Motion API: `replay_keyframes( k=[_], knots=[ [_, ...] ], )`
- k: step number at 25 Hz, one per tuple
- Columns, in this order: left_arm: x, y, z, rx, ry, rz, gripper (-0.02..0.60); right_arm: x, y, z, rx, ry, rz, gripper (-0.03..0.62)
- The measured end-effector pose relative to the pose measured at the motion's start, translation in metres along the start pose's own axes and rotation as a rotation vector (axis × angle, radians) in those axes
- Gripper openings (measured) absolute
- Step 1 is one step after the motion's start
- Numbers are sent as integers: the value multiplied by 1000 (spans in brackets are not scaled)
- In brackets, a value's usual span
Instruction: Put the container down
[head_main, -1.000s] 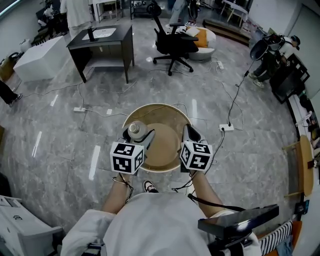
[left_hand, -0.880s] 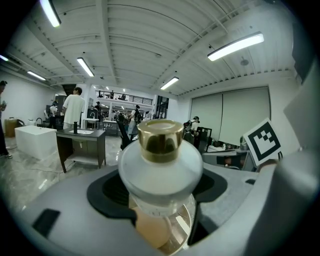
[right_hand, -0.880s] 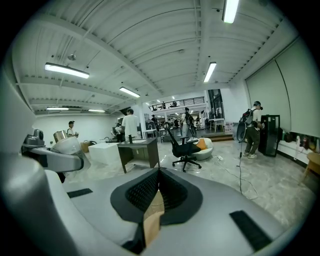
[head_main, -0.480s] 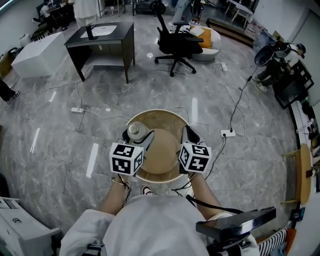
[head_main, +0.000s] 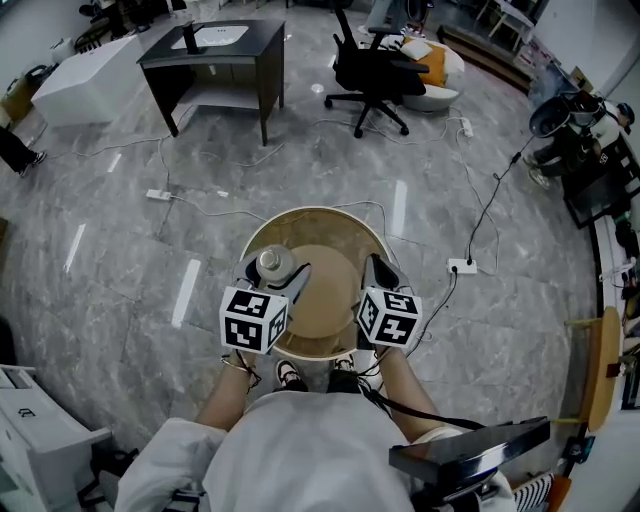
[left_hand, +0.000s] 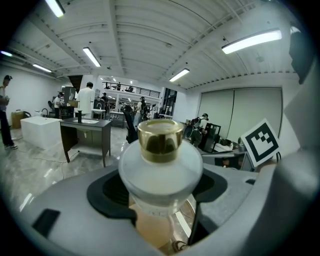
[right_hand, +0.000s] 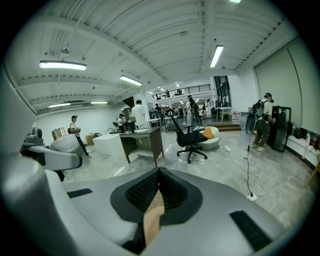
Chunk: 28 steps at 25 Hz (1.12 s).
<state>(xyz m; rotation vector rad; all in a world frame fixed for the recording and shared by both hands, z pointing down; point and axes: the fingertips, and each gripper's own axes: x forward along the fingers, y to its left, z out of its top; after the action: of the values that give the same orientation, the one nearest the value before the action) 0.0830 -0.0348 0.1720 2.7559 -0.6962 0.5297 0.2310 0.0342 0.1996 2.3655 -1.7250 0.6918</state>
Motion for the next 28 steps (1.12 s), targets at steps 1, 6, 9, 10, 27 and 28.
replay_keyframes(
  k=[1, 6, 9, 10, 27, 28],
  knots=[
    [2, -1, 0, -8, 2, 9, 336, 4, 0, 2, -5, 8, 14, 23],
    [10, 3, -2, -34, 9, 44, 336, 23, 1, 9, -46, 29, 65, 23],
    [17, 8, -3, -51, 14, 66, 336, 35, -2, 9, -46, 41, 80, 23],
    [20, 9, -3, -53, 16, 68, 336, 39, -4, 7, -44, 46, 81, 23],
    [83, 44, -125, -220, 114, 144, 336, 131, -12, -118, -4, 239, 163, 23],
    [87, 47, -135, -230, 114, 147, 336, 137, -13, -131, -1, 252, 165, 23]
  ],
)
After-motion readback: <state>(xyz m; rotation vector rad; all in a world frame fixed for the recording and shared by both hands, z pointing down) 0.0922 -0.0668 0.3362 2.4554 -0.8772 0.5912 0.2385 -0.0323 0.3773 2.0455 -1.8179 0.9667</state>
